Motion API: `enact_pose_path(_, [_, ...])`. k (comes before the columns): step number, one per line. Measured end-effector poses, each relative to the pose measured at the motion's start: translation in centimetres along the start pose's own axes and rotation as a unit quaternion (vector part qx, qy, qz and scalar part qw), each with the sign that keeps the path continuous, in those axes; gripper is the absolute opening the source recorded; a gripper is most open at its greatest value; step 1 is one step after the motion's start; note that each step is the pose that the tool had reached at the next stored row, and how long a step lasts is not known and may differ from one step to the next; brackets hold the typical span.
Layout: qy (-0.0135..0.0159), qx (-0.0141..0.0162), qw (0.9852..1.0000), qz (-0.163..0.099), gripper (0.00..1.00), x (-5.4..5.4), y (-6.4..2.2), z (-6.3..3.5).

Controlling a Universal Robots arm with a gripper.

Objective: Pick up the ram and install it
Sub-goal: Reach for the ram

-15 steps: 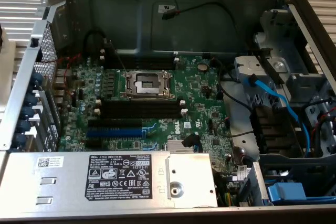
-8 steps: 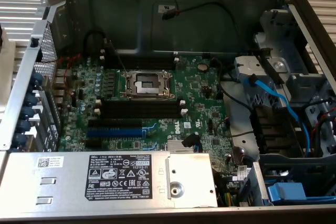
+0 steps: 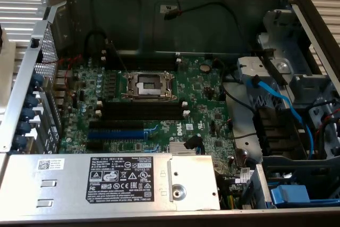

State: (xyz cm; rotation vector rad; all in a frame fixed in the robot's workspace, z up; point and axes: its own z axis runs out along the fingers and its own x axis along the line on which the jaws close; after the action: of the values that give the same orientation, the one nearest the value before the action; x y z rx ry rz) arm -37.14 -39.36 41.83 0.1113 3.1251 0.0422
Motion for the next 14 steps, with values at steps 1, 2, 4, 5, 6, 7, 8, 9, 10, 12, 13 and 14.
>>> enact_pose_path(1, [0.0000,0.0001,1.0000,0.000,0.10,0.4,-0.03,-0.01])
enact_pose_path(2, [0.0001,0.0002,1.0000,-0.001,0.10,0.9,-0.06,-0.01])
enact_pose_path(4, [0.0000,0.0011,1.0000,-0.005,0.10,1.4,-0.10,-0.01])
enact_pose_path(5, [0.0001,0.0019,1.0000,-0.009,0.10,1.5,-0.11,-0.01])
enact_pose_path(6, [0.0001,0.0036,0.9999,-0.014,0.10,1.6,-0.11,-0.01])
enact_pose_path(7, [0.0002,0.0064,0.9998,-0.021,0.10,1.6,-0.11,-0.01])
enact_pose_path(8, [0.0005,0.0088,0.9996,-0.028,0.10,1.7,-0.10,-0.01])
enact_pose_path(9, [0.0011,0.0103,0.9994,-0.033,0.10,1.8,-0.10,-0.03])
enact_pose_path(10, [0.0018,0.0109,0.9992,-0.037,0.10,1.9,-0.09,-0.03])
enact_pose_path(12, [0.0020,0.0111,0.9991,-0.041,0.10,2.3,-0.05,0.00])
enact_pose_path(13, [0.0020,0.0111,0.9991,-0.042,0.10,2.7,-0.02,0.03])
enact_pose_path(14, [0.0020,0.0111,0.9991,-0.042,0.10,3.2,0.03,0.06])
